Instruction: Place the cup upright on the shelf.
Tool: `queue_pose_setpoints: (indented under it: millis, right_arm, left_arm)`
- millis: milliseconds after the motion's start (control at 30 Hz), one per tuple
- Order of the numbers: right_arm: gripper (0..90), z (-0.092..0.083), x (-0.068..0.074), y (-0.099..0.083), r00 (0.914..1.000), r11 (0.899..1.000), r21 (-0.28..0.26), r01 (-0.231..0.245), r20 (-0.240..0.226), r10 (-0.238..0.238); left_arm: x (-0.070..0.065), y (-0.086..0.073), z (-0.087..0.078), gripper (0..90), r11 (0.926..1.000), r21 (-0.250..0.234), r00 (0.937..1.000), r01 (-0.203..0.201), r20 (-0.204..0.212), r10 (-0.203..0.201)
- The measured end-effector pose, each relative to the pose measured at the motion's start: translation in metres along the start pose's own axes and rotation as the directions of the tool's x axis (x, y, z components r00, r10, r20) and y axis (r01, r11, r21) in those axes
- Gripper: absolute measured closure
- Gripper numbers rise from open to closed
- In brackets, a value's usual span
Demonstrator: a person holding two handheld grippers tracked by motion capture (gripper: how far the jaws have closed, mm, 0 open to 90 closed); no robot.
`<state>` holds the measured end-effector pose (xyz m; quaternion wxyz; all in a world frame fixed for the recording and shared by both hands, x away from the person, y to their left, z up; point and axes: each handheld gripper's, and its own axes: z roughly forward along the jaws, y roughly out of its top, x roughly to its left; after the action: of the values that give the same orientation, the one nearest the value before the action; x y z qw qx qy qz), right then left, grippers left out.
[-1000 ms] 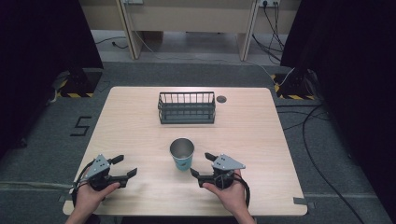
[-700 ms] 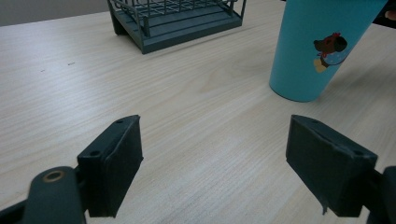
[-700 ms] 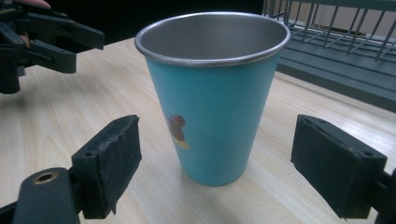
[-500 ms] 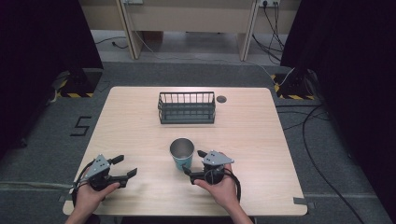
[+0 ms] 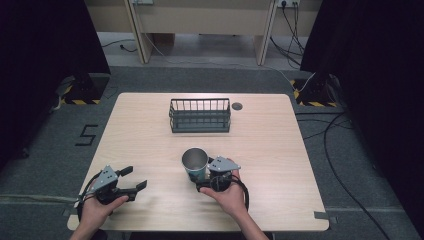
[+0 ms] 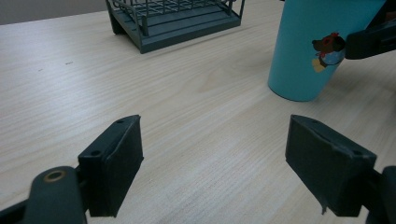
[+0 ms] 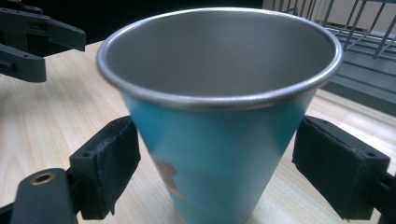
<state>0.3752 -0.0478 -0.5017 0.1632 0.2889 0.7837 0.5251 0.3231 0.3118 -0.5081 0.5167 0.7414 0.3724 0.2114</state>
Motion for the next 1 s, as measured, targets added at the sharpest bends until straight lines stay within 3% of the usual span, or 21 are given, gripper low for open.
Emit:
queue_pose_setpoints:
  millis: [467,700,1000]
  right_arm:
    - [17.1,0.014,0.004,0.003,1.0,1.0,-0.025,0.009,-0.001,-0.009]
    - [17.7,0.015,0.008,0.004,1.0,1.0,-0.029,0.005,-0.005,-0.005]
    - [17.8,0.011,0.012,0.016,0.9999,0.997,-0.074,0.006,-0.009,-0.007]
  left_arm:
    - [0.0,0.0,0.0,18.5,1.0,-0.002,1.0,0.0,0.003,0.0]
    - [-0.001,0.0,0.0,18.6,1.0,-0.004,1.0,0.0,0.005,0.0]
    - [0.0,0.0,0.0,18.7,1.0,-0.005,1.0,0.002,0.004,-0.002]
